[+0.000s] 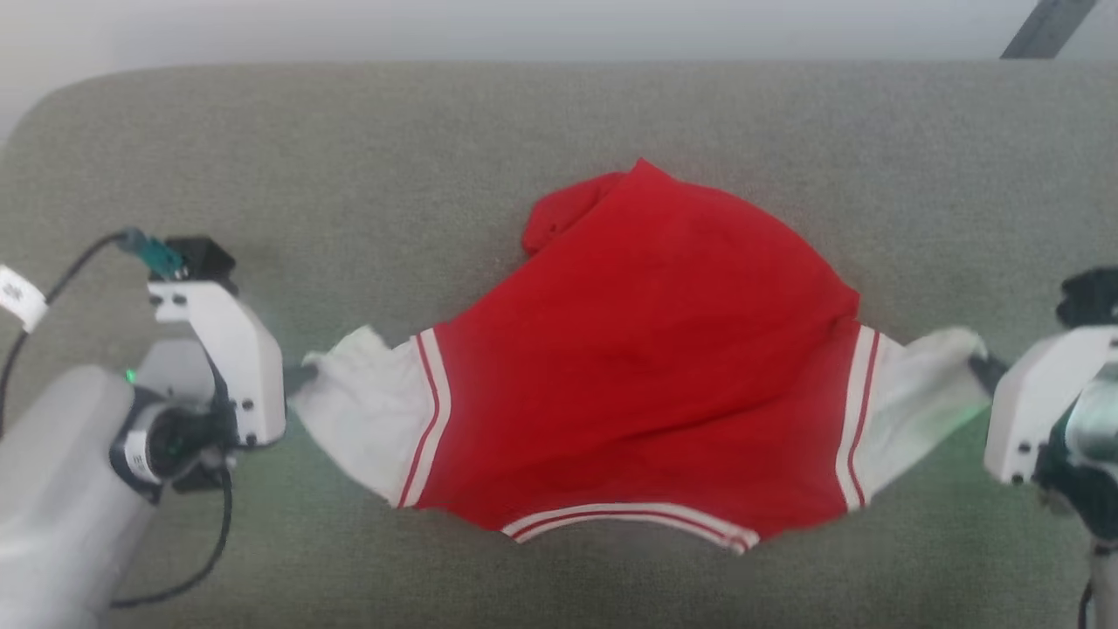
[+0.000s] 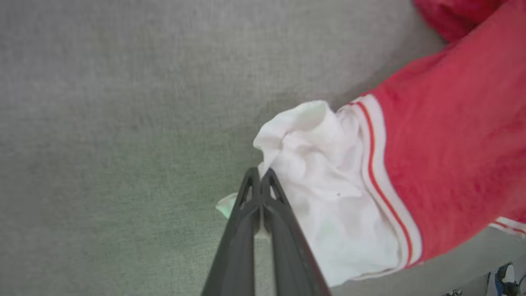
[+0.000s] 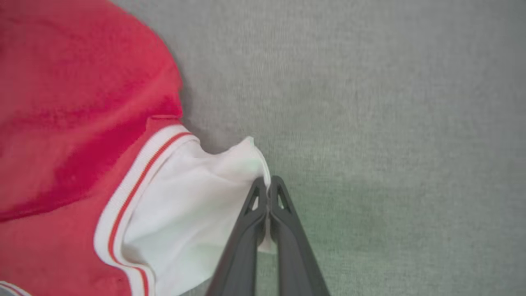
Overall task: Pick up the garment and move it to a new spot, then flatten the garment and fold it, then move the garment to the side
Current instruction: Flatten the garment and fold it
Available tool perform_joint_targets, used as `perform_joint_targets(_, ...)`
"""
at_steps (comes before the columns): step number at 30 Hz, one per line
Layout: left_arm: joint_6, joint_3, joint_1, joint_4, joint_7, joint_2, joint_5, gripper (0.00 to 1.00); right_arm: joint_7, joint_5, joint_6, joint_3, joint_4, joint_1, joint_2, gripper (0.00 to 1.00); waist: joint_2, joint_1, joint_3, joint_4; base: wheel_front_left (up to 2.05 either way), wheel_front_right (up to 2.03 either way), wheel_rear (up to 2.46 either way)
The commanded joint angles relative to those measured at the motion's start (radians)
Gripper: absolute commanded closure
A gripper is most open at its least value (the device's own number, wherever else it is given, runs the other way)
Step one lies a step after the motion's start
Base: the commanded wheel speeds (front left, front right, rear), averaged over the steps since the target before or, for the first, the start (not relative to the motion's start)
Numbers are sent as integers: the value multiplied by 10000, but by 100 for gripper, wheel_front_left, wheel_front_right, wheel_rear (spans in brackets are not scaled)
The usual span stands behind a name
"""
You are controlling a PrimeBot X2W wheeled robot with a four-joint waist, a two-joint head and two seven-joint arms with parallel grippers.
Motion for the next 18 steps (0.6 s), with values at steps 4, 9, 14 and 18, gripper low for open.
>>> perform_joint_targets(4,154,229,-695,-672,-6,236,140,100,-374,-62,-16,-88,-44,-909,227,100,0,0,-505,148,0,0,0)
perform_joint_targets(9,287,455,-1504,-1240,49,430,326,100,-962,-168,-16,-121,7,-2122,460,100,0,0,-929,218,0,0,0)
perform_joint_targets(14,326,720,-2523,-1374,-96,441,549,100,-1694,-150,-14,-160,429,-3612,771,100,0,0,-1352,298,0,0,0)
perform_joint_targets(18,280,885,-3473,-1197,-334,346,730,100,-2495,-179,-11,-168,965,-4820,1068,100,0,0,-1673,372,0,0,0)
